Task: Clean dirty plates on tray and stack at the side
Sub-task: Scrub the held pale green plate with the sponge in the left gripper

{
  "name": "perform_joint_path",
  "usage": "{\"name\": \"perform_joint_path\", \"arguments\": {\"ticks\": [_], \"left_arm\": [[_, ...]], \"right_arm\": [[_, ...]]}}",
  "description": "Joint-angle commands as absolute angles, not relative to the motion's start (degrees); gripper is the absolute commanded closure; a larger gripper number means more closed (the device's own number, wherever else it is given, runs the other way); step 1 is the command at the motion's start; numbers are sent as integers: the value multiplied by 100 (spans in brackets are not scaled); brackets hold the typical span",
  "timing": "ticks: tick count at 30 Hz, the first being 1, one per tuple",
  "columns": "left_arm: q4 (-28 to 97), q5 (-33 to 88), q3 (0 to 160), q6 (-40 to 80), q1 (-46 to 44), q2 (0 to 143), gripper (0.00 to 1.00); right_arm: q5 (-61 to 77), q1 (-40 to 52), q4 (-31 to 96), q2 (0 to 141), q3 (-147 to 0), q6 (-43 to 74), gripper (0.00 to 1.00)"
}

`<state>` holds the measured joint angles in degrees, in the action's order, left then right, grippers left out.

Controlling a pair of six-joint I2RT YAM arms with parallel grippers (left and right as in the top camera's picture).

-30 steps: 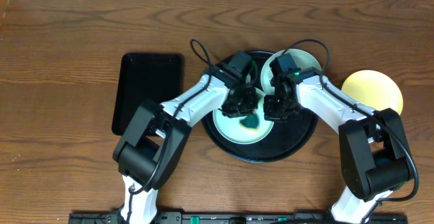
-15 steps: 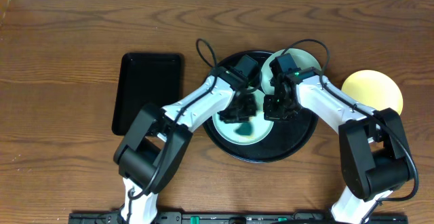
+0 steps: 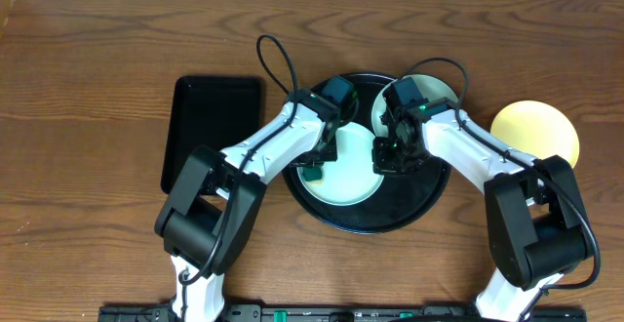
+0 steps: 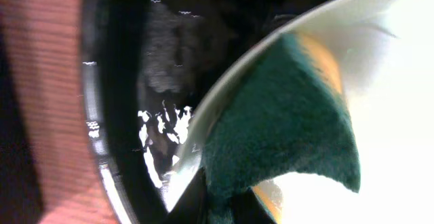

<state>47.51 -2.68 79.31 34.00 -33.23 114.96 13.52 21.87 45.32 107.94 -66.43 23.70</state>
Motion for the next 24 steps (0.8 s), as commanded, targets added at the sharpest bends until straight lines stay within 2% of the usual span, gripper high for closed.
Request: {"name": "perform_joint_path", "arguments": {"ticks": [1, 4, 7, 24], "left_arm": [[4364, 875, 7675, 3328, -3127, 11810, 93], [3774, 2056, 7675, 3581, -3203, 11813, 93], [3232, 2545, 7675, 3876, -3404, 11863, 92], [2790, 3299, 7675, 4215, -4211, 12057, 92]], "right_arm": [[753, 2104, 4654, 10873, -6582, 2311, 99], [753, 2106, 4652, 10873, -6582, 2311, 99], [753, 2106, 4654, 10873, -6582, 2311, 99], [753, 2104, 4672, 10873, -6582, 2314, 99]]}}
